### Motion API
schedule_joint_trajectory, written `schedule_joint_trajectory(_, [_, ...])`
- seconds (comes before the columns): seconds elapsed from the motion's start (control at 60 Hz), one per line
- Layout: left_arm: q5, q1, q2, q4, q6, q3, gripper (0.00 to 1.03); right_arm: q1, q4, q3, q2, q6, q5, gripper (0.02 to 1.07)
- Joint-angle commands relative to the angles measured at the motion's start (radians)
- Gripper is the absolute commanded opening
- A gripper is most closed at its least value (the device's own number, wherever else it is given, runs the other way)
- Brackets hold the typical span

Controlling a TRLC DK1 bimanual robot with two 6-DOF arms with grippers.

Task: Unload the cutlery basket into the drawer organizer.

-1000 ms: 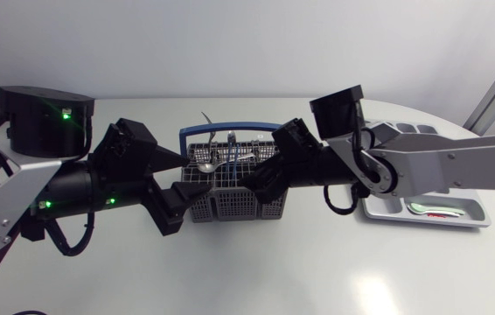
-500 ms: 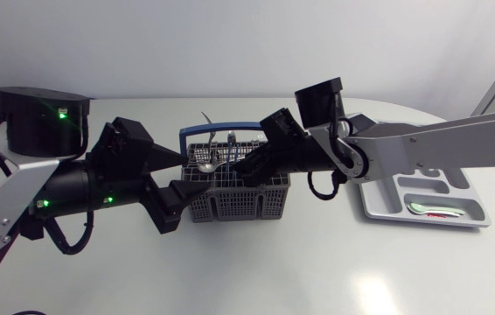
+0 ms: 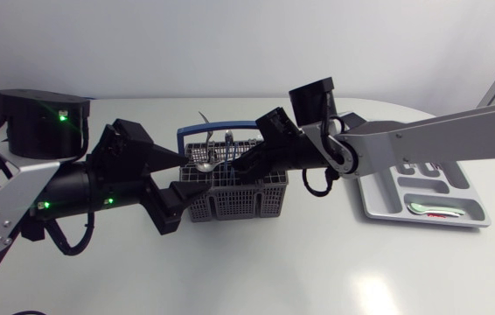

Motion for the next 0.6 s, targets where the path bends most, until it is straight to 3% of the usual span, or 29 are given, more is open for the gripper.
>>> schedule_joint_trajectory(0.0, [0.009,0.006,0.005,0.013,0.001,-0.024,0.89,0.016,0.016,0.023,0.03,0.012,-0.002,0.46])
schedule_joint_trajectory(0.467, [0.009,-0.002,0.005,0.013,-0.003,-0.022,0.89,0.039,0.008,-0.012,-0.019,0.038,0.024,0.47])
schedule_joint_trajectory(0.583, [0.009,0.001,0.005,0.013,-0.003,-0.022,0.89,0.046,-0.004,-0.026,-0.045,0.043,0.052,0.52])
